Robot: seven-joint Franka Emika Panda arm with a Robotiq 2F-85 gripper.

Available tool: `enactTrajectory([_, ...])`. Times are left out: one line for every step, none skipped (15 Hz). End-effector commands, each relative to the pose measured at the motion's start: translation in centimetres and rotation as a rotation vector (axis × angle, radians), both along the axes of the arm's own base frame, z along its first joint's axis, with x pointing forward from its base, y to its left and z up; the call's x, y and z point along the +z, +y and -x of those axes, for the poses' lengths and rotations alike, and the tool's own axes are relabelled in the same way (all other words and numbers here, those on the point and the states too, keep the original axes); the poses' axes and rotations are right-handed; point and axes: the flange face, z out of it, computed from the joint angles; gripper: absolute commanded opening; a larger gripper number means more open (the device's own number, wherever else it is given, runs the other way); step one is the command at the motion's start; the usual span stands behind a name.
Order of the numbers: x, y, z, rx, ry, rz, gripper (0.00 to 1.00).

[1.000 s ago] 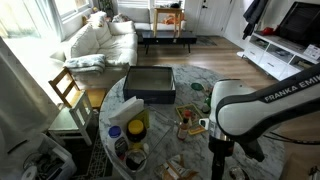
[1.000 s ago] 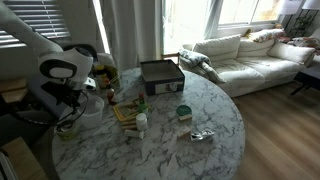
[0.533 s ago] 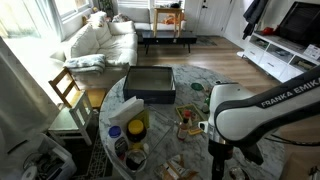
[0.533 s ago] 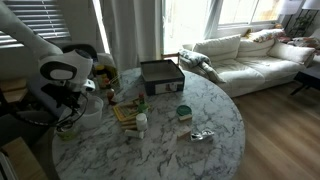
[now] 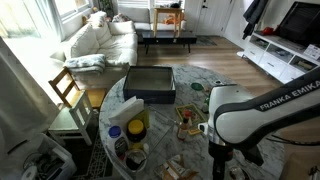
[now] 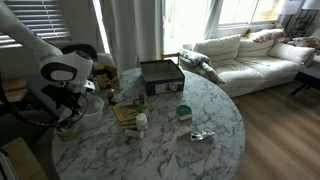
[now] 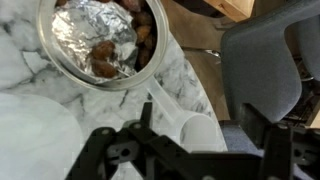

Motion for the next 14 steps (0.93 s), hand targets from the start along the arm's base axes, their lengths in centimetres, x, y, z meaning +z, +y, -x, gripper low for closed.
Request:
enactTrajectory([-0.73, -0.20, 0.31, 0.046, -0.015, 0.010, 1.00])
enactTrajectory([-0.77, -0.23, 0.35, 0.055, -0.014, 0.009, 0.87])
enactTrajectory([-0.82, -0.23, 0.39, 0.065, -0.015, 0.006, 0.78])
enactTrajectory([-0.90, -0.21, 0.43, 0.076, -0.014, 0.006, 0.74])
enactTrajectory([-0.98, -0.19, 0.46, 0.084, -0.012, 0.006, 0.70])
enactTrajectory([-1.03, -0.19, 0.47, 0.093, -0.013, 0.006, 0.67])
enactTrajectory([-1.06, -0.19, 0.49, 0.099, -0.015, 0.006, 0.68])
enactTrajectory([-1.07, -0.21, 0.50, 0.107, -0.017, 0.009, 0.71])
enactTrajectory([-1.09, -0.25, 0.52, 0.111, -0.017, 0.012, 0.73])
enactTrajectory([-1.08, -0.27, 0.51, 0.117, -0.024, 0.015, 0.81])
enactTrajectory([-1.09, -0.25, 0.49, 0.120, -0.031, 0.018, 0.86])
enactTrajectory([-1.13, -0.21, 0.48, 0.126, -0.037, 0.020, 0.93])
enactTrajectory([-1.17, -0.15, 0.42, 0.131, -0.052, 0.022, 0.97])
enactTrajectory([-1.21, -0.14, 0.37, 0.135, -0.062, 0.029, 0.96])
